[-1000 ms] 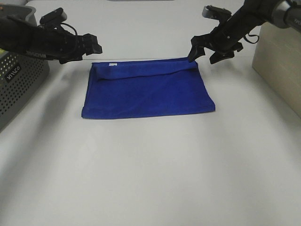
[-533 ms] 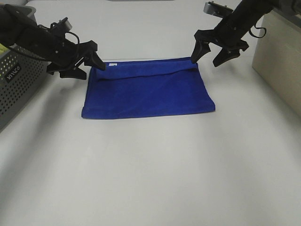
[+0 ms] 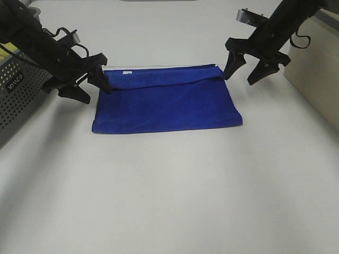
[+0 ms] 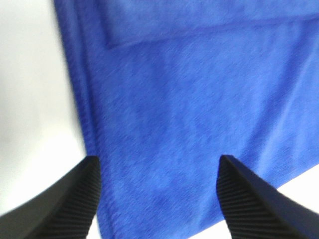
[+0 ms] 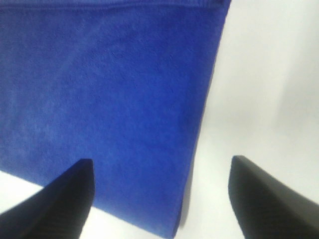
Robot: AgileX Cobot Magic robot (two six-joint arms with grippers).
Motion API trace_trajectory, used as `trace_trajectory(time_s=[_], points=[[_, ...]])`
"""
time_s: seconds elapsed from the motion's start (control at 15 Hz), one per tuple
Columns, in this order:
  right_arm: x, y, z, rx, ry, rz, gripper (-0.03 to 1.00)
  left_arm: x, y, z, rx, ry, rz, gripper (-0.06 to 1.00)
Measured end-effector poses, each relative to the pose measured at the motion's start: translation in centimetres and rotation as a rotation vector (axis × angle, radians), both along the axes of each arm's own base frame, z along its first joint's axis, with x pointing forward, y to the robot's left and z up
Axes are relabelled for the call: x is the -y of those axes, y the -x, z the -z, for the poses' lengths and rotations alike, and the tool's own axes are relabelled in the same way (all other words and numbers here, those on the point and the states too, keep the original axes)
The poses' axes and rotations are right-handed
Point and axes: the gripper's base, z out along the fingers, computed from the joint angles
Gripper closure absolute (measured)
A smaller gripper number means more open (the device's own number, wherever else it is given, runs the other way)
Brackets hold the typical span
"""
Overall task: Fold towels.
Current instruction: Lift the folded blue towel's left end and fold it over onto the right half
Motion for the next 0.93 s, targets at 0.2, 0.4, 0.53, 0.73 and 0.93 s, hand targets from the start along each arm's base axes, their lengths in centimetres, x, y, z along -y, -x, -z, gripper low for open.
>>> trace_trajectory(time_s=[0.2, 0.4, 0.53, 0.73, 0.93], points=[[1.5, 1.4, 1.5, -0.083, -0.034, 0.005, 0.24, 0.2, 1.0, -0.2, -0.027, -0.049, -0.027, 0.33], [1.3, 2.0, 2.6, -0.120, -0.063, -0.010, 0.24, -0.2, 3.5, 1.8, -0.040, -0.040, -0.121, 0.33], [1.3, 2.2, 2.8, -0.127, -0.064, -0.013, 0.24, 0.7, 3.9, 2.6, 0.002, -0.014, -0.145, 0.33], [1.1, 2.1, 5.1, -0.176, -0.088, -0.005, 0.24, 2.0, 3.8, 2.8, 0.029, 0.008, -0.156, 0.33], [0.5, 2.2, 6.4, -0.212, -0.128, 0.000, 0.25, 2.7, 3.9, 3.9, 0.013, 0.009, -0.154, 0.34]])
